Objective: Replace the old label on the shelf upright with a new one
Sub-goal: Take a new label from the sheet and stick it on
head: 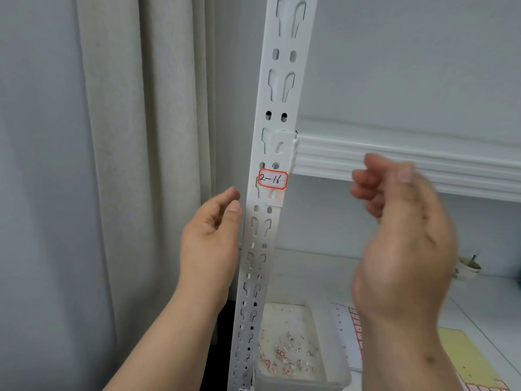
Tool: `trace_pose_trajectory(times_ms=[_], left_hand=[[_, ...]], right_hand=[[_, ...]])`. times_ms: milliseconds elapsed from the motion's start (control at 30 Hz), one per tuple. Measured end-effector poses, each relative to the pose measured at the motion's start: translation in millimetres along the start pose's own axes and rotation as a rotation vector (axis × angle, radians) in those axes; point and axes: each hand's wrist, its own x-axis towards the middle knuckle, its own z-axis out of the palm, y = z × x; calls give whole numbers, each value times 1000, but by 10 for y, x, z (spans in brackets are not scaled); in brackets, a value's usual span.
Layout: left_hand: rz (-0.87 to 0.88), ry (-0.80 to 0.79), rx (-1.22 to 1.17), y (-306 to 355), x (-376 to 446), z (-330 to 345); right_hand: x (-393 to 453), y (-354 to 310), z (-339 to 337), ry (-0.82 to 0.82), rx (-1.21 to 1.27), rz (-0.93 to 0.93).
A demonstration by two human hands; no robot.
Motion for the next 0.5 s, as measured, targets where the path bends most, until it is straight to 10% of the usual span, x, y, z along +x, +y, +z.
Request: trace_pose_trajectory(times_ms=[500], left_hand=[[653, 10, 852, -119, 77, 146]], right_hand=[[-289, 719, 329, -333, -912, -399]])
